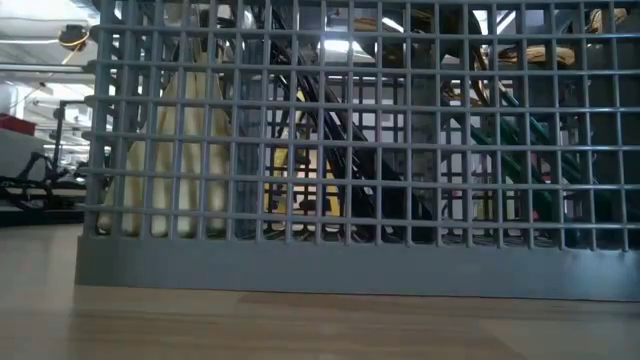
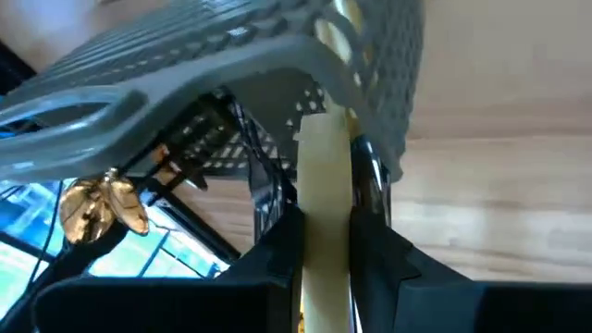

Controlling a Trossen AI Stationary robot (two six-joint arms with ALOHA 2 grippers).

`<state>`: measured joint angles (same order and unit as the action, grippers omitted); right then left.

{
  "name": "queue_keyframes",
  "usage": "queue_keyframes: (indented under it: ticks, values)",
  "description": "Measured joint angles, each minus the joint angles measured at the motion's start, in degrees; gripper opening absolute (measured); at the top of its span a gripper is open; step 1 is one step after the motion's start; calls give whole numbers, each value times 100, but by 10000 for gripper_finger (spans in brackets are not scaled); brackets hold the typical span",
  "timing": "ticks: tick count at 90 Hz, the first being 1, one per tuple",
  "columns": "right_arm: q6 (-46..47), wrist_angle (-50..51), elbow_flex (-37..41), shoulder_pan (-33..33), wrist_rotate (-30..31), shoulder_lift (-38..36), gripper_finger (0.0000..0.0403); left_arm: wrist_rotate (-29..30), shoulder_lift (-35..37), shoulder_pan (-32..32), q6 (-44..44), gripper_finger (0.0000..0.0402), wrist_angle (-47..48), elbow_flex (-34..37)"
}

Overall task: Sort silverware
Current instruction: Put the top yellow knife into the gray cutlery rack

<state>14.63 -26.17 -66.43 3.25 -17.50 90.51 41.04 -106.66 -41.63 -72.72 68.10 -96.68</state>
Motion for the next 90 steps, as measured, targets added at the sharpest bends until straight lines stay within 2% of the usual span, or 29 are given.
queue_keyframes:
  ticks: [17, 38, 55, 73, 90]
  values:
    - [-836, 960, -823, 15, -53, 360, 166, -16, -8, 16, -86, 50, -58, 0]
    - [-2885, 1820, -1512, 8, 773, 684, 166, -16, -8, 16, -122, 73, -140, -2]
    - [-4257, 2218, -1862, 10, 1455, 797, 166, -16, -8, 16, -230, 77, -132, -2]
    - [-4812, 2306, -2025, 48, 1701, 888, 166, -40, -20, 42, -229, 78, -94, -2]
    - [-4917, 2322, -2033, 91, 1699, 888, 166, -73, -157, 44, -238, 79, -27, -4]
